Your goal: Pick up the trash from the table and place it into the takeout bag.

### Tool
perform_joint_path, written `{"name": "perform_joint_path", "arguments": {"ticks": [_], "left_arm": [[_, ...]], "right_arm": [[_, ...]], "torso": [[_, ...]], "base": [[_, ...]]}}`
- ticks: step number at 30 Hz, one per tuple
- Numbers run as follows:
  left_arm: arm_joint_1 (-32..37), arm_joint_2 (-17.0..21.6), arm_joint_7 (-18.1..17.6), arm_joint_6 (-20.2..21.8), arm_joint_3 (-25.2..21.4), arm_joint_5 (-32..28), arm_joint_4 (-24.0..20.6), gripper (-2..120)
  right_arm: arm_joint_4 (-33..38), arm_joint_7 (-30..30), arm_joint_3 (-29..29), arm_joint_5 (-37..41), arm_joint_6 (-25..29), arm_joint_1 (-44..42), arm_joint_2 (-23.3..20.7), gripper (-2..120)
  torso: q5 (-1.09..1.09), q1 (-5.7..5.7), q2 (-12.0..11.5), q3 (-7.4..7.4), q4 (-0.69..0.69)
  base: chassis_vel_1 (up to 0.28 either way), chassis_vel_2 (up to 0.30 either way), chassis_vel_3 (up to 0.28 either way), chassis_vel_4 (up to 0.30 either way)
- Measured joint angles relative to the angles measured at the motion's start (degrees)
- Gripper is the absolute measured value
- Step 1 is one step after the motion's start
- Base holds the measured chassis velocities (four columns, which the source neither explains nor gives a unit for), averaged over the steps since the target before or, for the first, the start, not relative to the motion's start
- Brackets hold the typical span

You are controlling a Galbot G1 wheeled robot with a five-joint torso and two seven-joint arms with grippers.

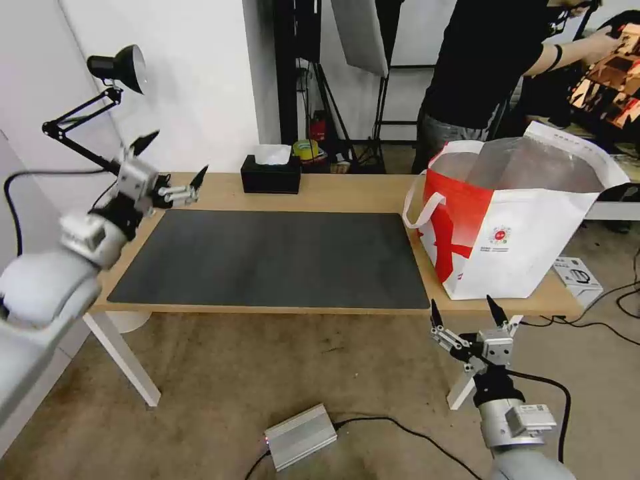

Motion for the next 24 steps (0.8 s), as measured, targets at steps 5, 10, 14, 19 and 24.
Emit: {"name": "perform_joint_path", "arguments": {"ticks": [5,10,14,19,24], "left_arm": [[6.2,-4.4,-0.9,0.0,-3.2,1.0,-3.0,100],[12.5,-10.0,-2.5,-0.1,-4.4,2.7,-6.1,100],[17.5,-15.7,-3.6,-0.6,-5.1,5.0,-8.3,100],[23.1,-22.6,-5.0,-1.7,-5.7,7.6,-10.7,100],[27.4,-27.8,-6.6,-3.5,-5.3,11.2,-12.0,100]], "right_arm": [[0.5,0.1,0.5,0.0,0.1,-0.2,0.0,100],[0.9,0.1,0.8,-0.1,0.1,-0.3,0.0,100],[0.9,0.1,0.7,-0.2,0.1,-0.4,0.0,100],[0.8,0.2,0.5,-0.4,0.1,-0.4,0.2,100],[0.8,0.9,0.4,-0.6,0.0,-0.6,0.5,100]], "torso": [[0.01,0.0,0.0,0.0,-0.01],[0.01,0.01,0.0,0.0,-0.01],[0.01,0.0,0.0,0.0,-0.01],[0.01,0.0,0.0,0.0,-0.01],[0.01,0.0,0.0,0.0,-0.01]], "base": [[0.0,0.0,0.0,0.0],[0.0,0.0,0.0,0.0],[0.0,0.0,0.0,0.0],[0.0,0.0,0.0,0.0],[0.0,0.0,0.0,0.0]]}}
